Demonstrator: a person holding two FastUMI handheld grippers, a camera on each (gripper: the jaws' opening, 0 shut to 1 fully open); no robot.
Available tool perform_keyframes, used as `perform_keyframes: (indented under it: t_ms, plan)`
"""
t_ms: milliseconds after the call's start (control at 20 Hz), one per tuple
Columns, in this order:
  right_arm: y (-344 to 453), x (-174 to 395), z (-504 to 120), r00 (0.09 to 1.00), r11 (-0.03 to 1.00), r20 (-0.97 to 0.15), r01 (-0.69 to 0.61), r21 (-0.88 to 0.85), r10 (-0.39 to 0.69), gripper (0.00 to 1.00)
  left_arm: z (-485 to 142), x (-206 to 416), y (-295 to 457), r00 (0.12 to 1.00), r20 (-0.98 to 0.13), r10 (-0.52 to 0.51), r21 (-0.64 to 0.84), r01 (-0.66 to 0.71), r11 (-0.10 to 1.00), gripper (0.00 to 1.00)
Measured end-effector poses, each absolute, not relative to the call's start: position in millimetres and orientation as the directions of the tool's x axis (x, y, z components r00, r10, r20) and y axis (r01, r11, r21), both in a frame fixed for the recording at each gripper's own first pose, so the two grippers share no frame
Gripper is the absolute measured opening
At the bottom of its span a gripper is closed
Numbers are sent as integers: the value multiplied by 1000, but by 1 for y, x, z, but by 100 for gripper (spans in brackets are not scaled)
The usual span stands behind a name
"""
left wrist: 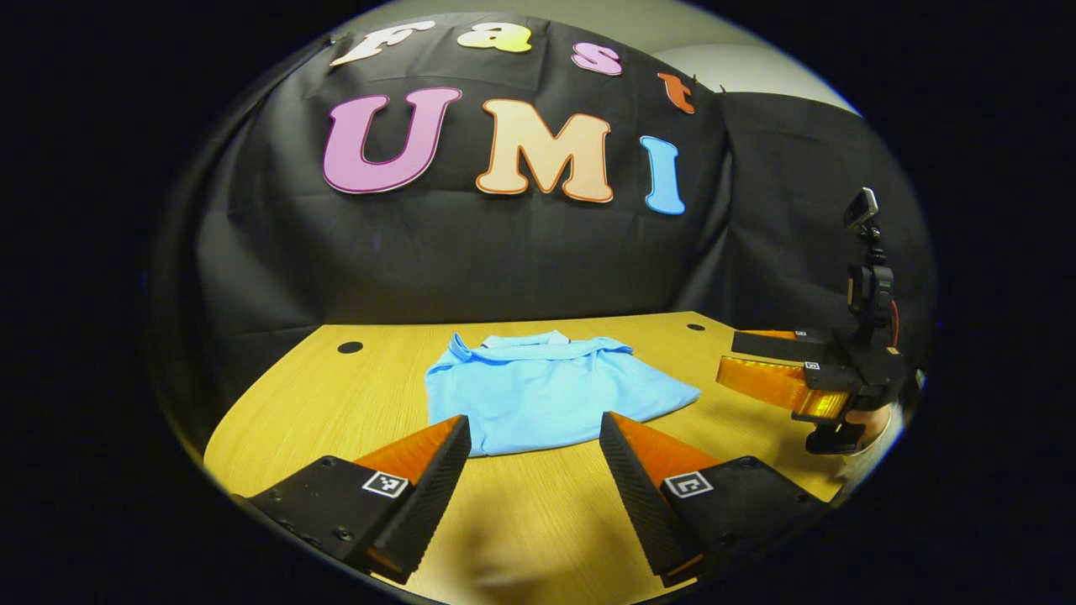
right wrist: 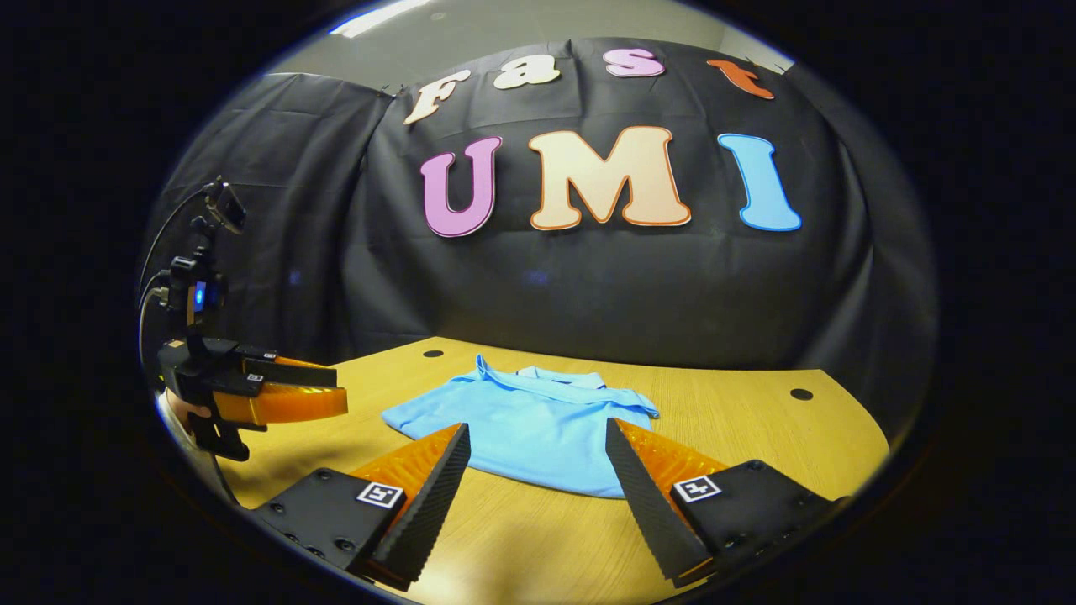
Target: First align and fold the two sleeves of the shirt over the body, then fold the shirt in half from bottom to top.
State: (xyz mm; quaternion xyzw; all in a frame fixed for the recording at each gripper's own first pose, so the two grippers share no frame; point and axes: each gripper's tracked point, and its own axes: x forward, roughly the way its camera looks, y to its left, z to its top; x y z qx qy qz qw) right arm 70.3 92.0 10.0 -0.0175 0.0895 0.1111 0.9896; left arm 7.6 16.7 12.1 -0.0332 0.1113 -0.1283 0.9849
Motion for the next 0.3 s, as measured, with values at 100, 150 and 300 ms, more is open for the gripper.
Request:
perform_keyframes:
  t_ms: [100,150,300]
  plan:
    - [88,69,11,962,976,-179,-215,-17,208,100,7,8,15,942,-214,-258,-99,242,965,94]
    - [88,67,11,961,977,-179,-214,-14,208,100,6,7,15,941,-219,-258,-101,241,965,94]
    - [88,66,14,962,977,-175,-215,0,212,100,1,7,14,938,-229,-262,-109,242,964,94]
